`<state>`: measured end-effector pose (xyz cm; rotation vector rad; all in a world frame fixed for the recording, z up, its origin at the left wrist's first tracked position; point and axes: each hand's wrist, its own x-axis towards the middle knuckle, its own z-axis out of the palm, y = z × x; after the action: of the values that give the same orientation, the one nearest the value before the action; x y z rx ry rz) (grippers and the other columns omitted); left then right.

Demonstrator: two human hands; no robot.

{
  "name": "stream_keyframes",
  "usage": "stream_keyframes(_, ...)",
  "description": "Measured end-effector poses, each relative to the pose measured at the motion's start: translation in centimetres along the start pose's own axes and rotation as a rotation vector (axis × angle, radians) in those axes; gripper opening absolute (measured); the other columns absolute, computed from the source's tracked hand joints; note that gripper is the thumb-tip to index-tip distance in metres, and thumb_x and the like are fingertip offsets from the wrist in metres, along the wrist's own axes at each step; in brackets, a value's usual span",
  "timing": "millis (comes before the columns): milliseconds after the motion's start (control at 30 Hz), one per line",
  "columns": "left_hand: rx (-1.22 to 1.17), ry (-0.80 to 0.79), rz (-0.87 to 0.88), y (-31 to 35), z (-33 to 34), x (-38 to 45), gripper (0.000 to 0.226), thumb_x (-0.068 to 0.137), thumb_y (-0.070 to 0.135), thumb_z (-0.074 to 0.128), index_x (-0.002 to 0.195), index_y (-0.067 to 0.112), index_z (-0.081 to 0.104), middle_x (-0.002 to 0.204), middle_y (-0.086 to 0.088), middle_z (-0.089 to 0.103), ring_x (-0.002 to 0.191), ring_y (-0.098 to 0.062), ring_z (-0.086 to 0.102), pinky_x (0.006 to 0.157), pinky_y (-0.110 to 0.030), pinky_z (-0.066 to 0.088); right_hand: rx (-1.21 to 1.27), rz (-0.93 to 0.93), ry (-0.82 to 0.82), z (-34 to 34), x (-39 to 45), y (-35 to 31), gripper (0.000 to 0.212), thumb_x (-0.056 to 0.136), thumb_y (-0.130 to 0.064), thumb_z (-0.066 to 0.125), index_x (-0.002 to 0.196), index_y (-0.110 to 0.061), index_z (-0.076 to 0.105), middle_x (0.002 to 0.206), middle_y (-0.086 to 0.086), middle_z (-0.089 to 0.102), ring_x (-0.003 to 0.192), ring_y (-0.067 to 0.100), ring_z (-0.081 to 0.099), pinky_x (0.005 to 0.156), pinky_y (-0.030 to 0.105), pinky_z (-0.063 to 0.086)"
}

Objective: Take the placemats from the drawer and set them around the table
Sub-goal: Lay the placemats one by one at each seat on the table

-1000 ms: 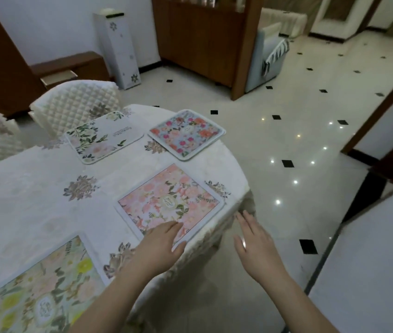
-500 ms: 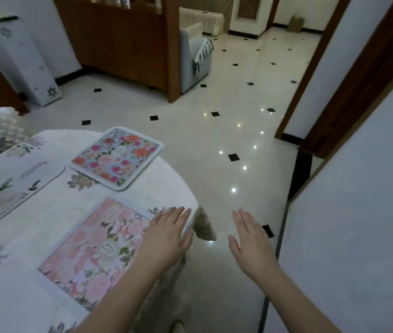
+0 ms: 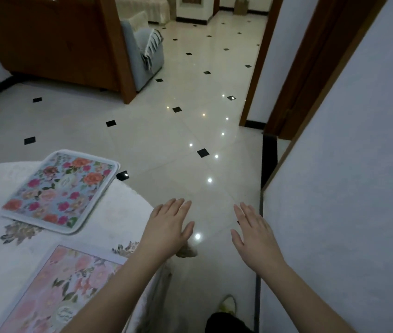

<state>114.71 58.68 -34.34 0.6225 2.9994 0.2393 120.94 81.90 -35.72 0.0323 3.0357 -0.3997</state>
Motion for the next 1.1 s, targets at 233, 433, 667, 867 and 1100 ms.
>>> stream_keyframes(233, 0.12, -0.03, -0.124, 0.8, 0.8, 7.5, 0.073, 0.091, 0.06, 0.022, 0.142, 0.017, 0.051, 0.145, -0.009, 0.053, 0.137, -0.03, 0.046, 0.112, -0.051, 0.033, -0.152, -0.008, 0.002, -0.5, 7.9, 3.7, 0.063, 0.093, -0.045, 0.027, 0.144, -0.014, 0.047, 0.148, 0.008, 0.046, 0.137, 0.024, 0.043, 0.11, 0.042, 0.034)
stream_keyframes(433, 0.122, -0.036, -0.193, 1.3, 0.8, 13.9, 0.086, 0.085, 0.065, 0.0, 0.155, 0.023, 0.027, 0.161, -0.005, 0.029, 0.15, -0.024, 0.021, 0.121, -0.046, 0.011, -0.13, -0.056, 0.017, -2.2, 15.9, 6.3, 0.065, 0.093, -0.046, 0.023, 0.146, -0.015, 0.043, 0.151, 0.008, 0.042, 0.141, 0.026, 0.038, 0.112, 0.044, 0.03)
stream_keyframes(667, 0.145, 0.018, -0.349, 1.3, 0.3, 18.2, 0.082, 0.088, 0.065, 0.007, 0.153, 0.021, 0.034, 0.159, -0.007, 0.032, 0.15, -0.027, 0.021, 0.121, -0.049, 0.007, -0.157, -0.143, 0.019, -3.3, 22.6, 7.0, 0.062, 0.093, -0.045, 0.028, 0.144, -0.016, 0.047, 0.149, 0.007, 0.046, 0.138, 0.026, 0.041, 0.112, 0.044, 0.033)
stream_keyframes(867, 0.15, 0.056, -0.385, 0.0, -0.2, 22.4, 0.078, 0.091, 0.065, 0.017, 0.147, 0.019, 0.046, 0.153, -0.01, 0.043, 0.145, -0.029, 0.032, 0.119, -0.051, 0.014, -0.206, -0.209, 0.069, -3.8, 27.7, 6.1, 0.061, 0.092, -0.046, 0.032, 0.142, -0.016, 0.05, 0.146, 0.008, 0.049, 0.135, 0.026, 0.046, 0.114, 0.042, 0.027)
stream_keyframes(1100, 0.102, 0.073, -0.398, -4.2, -0.3, 29.9, 0.084, 0.087, 0.067, 0.002, 0.155, 0.024, 0.027, 0.162, -0.004, 0.024, 0.152, -0.024, 0.012, 0.122, -0.047, 0.003, -0.255, -0.228, 0.094, -5.1, 36.1, 5.8, 0.062, 0.093, -0.047, 0.028, 0.142, -0.016, 0.05, 0.147, 0.008, 0.048, 0.136, 0.026, 0.045, 0.111, 0.043, 0.033)
